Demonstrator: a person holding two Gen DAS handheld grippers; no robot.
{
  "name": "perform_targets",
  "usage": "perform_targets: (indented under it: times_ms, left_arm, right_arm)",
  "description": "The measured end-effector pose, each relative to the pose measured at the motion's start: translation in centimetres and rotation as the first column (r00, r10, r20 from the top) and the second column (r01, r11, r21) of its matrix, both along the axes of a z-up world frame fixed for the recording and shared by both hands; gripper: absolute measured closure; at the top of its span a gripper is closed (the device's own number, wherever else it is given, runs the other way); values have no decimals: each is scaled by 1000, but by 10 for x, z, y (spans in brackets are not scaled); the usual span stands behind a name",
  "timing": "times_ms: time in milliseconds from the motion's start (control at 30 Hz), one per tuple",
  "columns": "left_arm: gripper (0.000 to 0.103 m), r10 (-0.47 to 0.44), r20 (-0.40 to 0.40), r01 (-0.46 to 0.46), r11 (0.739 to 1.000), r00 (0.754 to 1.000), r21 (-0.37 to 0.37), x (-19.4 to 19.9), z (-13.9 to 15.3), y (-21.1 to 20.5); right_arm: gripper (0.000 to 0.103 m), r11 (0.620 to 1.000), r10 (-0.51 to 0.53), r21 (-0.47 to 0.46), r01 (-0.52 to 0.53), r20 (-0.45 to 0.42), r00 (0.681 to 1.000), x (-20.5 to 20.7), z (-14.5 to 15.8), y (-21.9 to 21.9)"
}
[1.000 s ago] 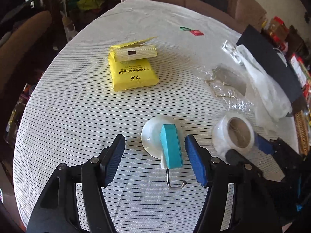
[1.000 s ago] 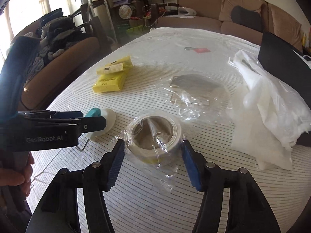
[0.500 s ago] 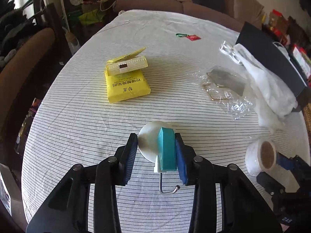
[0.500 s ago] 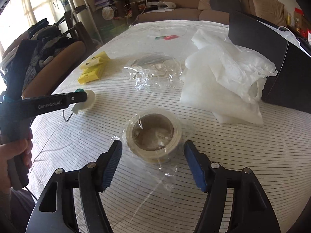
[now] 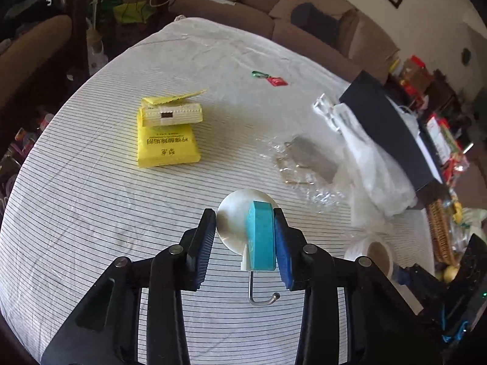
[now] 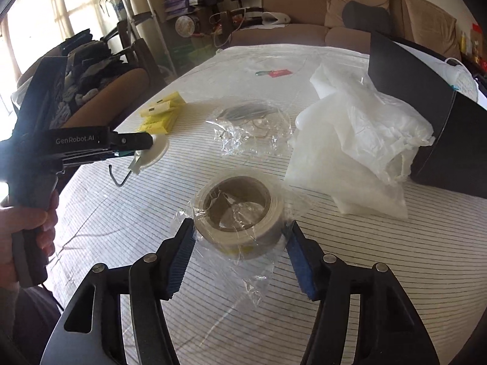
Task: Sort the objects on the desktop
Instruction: 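Carry the hook with the left tool while the right tool carries the tape to the box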
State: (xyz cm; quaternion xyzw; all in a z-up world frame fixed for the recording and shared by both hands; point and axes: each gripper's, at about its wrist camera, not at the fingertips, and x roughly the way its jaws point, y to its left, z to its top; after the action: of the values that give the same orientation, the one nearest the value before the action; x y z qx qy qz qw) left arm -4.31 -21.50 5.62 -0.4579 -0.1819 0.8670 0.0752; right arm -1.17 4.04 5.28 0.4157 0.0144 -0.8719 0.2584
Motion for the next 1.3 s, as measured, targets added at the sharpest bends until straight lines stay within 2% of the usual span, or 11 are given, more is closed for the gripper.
perform_targets:
  times_ms: [200, 367, 567, 700, 867, 1033, 1200, 1300]
  left_arm:
    - [68, -59, -54, 61, 998, 997, 34, 9, 28, 13]
    - [68, -148, -81, 149, 989, 986, 9, 3, 61, 57]
    - [68, -263, -111, 265, 964, 958, 8, -44, 115, 129]
    - [68, -327, -124, 330, 944, 937, 6, -87, 146, 188]
    - [68, -371, -116, 373, 928, 922, 0, -140, 162, 247]
    - [68, -368, -69, 370, 929, 927, 21, -190, 145, 277]
    - [68, -347, -33, 348, 937, 937, 23, -225, 120, 283]
    - [68, -358, -22, 358, 934, 933, -4, -236, 112, 289]
  right_arm:
    - [42, 997, -17, -70, 15, -40, 999, 14, 51, 37]
    - [42, 993, -77, -96, 70, -68, 995, 2, 99, 89]
    - [42, 986, -168, -41, 164, -127, 978, -42, 144, 155]
    - [42, 978, -204, 7, 207, -122, 971, -96, 154, 188]
    - [42, 974, -193, 109, 198, -57, 980, -183, 136, 203]
    - [42, 971, -165, 184, 151, 61, 984, -260, 90, 199]
    - [42, 966, -146, 234, 113, 127, 981, -297, 54, 195]
    - [42, 966, -145, 244, 86, 238, 960, -308, 35, 198]
